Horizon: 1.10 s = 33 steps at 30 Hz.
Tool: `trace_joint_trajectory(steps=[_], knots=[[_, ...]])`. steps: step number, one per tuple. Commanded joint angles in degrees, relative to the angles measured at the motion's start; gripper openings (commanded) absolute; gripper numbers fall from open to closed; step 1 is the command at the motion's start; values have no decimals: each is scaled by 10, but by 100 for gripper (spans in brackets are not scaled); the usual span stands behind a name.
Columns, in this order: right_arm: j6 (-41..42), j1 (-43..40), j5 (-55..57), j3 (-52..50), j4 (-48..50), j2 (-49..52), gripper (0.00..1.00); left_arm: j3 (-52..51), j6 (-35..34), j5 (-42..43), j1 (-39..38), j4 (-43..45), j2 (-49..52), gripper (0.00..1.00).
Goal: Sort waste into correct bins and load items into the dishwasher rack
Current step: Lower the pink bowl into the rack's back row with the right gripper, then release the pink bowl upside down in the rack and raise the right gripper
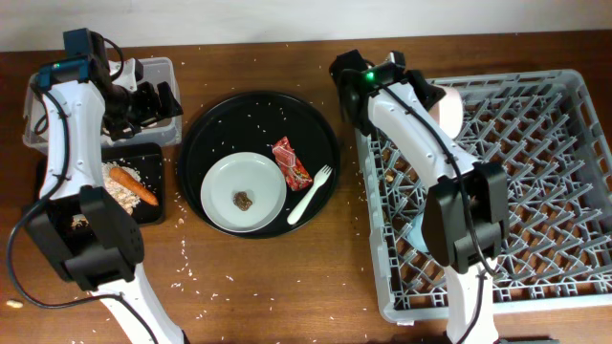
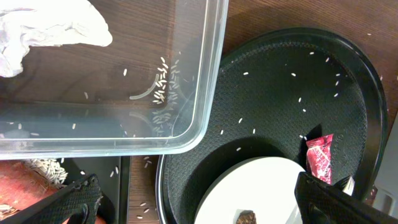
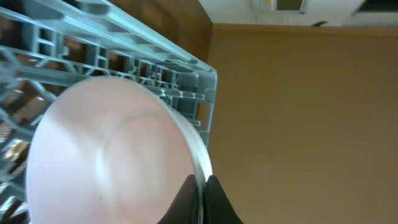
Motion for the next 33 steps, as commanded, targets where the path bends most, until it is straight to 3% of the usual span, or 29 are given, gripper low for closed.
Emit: trace_joint_trajectory(steps=[1,2,3,4,5,8,12,16,18,22,29,33], knots=[[9,30,-113,-11,-7,13,4,8,-3,-2,0,-1,-6,99],[9,50,-114,-11,-7,13,17,8,-3,-2,0,-1,-6,99],[9,61,-113,-11,-7,13,41,8,-3,-2,0,-1,-6,99],[9,68,-113,-11,-7,13,55,8,-3,-2,0,0,-6,99],[9,73,-113,-11,-7,13,76,8,-3,-2,0,-1,-6,99],[10,77,-114,-11,-7,13,98,8,-3,-2,0,-1,-6,99],[74,86,-121,29,-18,5,99,8,-3,-2,0,-1,-6,99],[119,57,-249,111,-50,-18,100,8,-3,-2,0,-1,-6,99],[119,16,-368,125,-70,-30,91,8,-3,-2,0,-1,-6,99],[119,-39,-498,124,-113,-29,74,8,-3,-2,0,-1,-6,99],[118,-70,-548,124,-116,-29,72,8,-3,-2,0,-1,-6,99],[92,-67,-616,124,-117,-29,63,8,-3,-2,0,-1,-6,99]])
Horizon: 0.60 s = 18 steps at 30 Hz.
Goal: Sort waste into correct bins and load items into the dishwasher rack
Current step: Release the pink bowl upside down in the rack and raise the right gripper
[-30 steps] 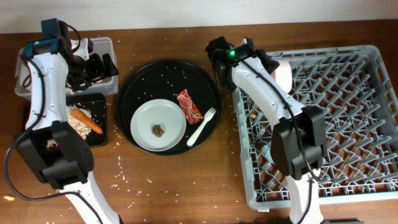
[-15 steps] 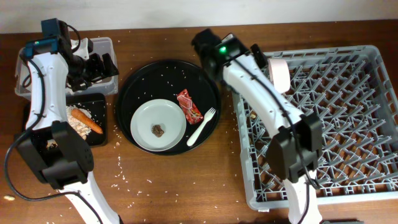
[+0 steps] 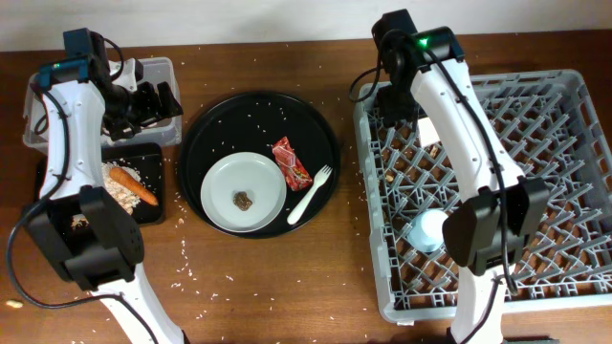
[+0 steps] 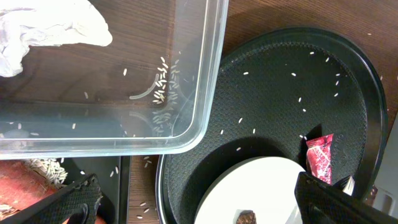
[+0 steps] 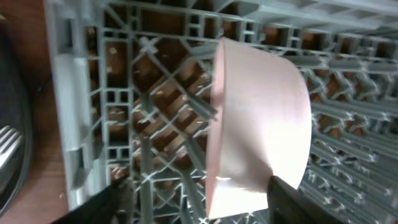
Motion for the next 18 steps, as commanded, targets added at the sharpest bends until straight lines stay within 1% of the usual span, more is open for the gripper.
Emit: trace_joint_trajectory(steps=[1,3,5,6,10,11,17,18], knots=[[-18,7,-106,-3,0,8,63,8,-3,-2,0,0,-6,99],[-30,13,-101,-3,1,8,64,8,-3,-2,0,0,-6,99],[-28,9,-80,-3,17,8,71,8,-3,-2,0,0,-6,99],[-28,0,-77,-3,33,8,73,8,-3,-2,0,0,-6,99],[-13,-41,-97,-3,40,8,73,8,-3,-2,0,0,-6,99],[-13,-44,-104,-3,39,8,72,8,-3,-2,0,0,-6,99],[-13,-47,-116,-3,38,8,73,8,-3,-2,0,0,-6,99],[-14,-45,-133,-3,38,8,70,8,-3,-2,0,0,-6,99]])
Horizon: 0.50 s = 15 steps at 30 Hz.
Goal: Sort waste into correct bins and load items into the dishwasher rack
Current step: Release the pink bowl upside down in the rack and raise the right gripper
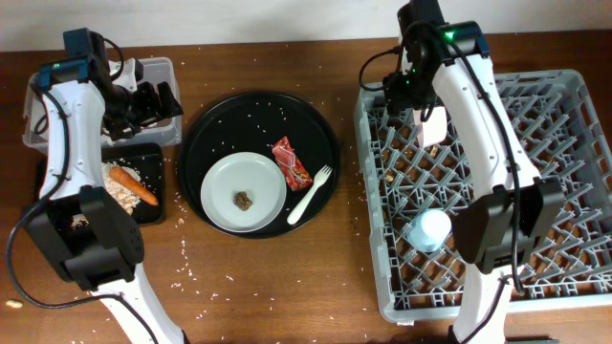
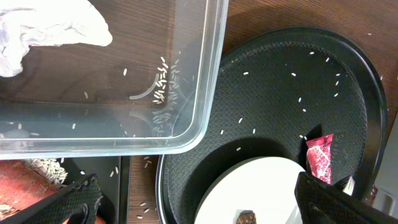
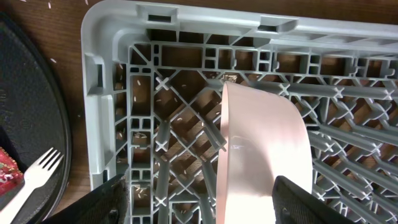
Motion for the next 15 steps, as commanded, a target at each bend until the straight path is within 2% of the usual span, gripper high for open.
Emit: trace_joint_trajectory(steps=[1,7,15], knots=[[7,4,-60,-12,-9,13,68,8,-3,-2,0,0,-6,99],[7,55,-51,-12,-10,13,69,8,-3,-2,0,0,-6,99],[7,34,-42,13,-20,12,70,8,-3,-2,0,0,-6,99]])
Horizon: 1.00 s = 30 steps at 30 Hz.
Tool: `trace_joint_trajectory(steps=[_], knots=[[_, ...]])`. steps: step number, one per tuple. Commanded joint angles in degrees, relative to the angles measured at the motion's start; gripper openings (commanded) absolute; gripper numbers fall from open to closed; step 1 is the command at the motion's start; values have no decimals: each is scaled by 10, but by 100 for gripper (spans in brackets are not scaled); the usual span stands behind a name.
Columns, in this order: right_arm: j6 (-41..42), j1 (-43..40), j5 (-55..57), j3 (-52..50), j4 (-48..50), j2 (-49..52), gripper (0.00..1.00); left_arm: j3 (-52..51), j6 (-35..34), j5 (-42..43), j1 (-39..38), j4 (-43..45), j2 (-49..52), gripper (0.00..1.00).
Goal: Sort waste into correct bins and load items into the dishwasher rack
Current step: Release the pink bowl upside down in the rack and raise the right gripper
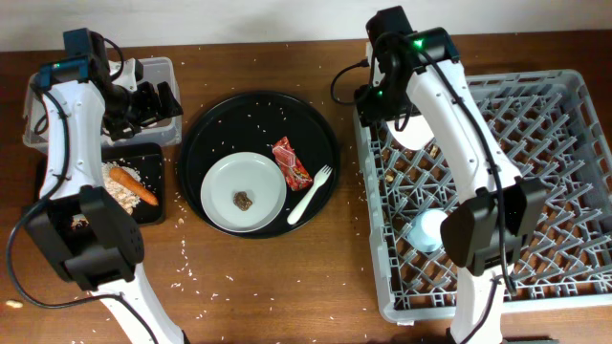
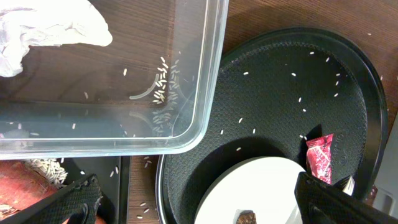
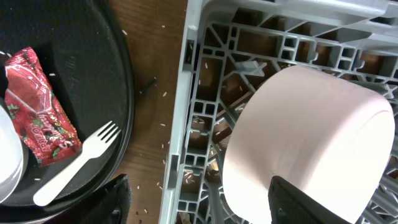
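Observation:
A pink bowl [image 3: 311, 134] leans on its side in the back-left corner of the grey dishwasher rack [image 1: 564, 191]. My right gripper [image 3: 199, 199] hangs open over the rack's left edge, one finger [image 3: 115, 199] outside the rack and the other beside the bowl, gripping nothing. On the black round tray [image 1: 206, 124] lie a white plate [image 1: 244, 186] with a brown food scrap [image 1: 244, 200], a red wrapper [image 1: 292, 162] and a white fork [image 1: 309, 194]. My left gripper [image 2: 208, 205] stays open over the gap between the clear bin [image 2: 211, 74] and the tray.
The clear bin holds a crumpled white tissue [image 2: 50, 28]. A black bin [image 1: 148, 210] in front of it holds a carrot [image 1: 132, 186] and rice. A pale cup [image 1: 427, 229] stands in the rack. Rice grains are scattered over the wooden table.
My right gripper, still open, has shifted left from above the rack's back-left cells to the rack's left edge. The bowl stays in the rack. The left arm has not moved.
At first my right gripper was shut on the pink bowl's rim at the rack's back-left corner. Then it was open with the bowl resting in the rack. It was higher above the bowl after that, and now it is at the rack's left edge. The left arm stayed put.

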Motion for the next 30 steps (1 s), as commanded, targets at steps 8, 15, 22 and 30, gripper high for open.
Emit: trace_joint_trajectory(steps=[8,15,22,30], knots=[[4,-19,12,143,-57,5,74,8,-3,-2,0,0,-6,99],[7,4,-49,143,-59,5,73,8,-3,-2,0,0,-6,99],[7,32,-53,143,-61,5,75,8,-3,-2,0,0,-6,99],[7,34,-63,143,-54,5,75,8,-3,-2,0,0,-6,99]])
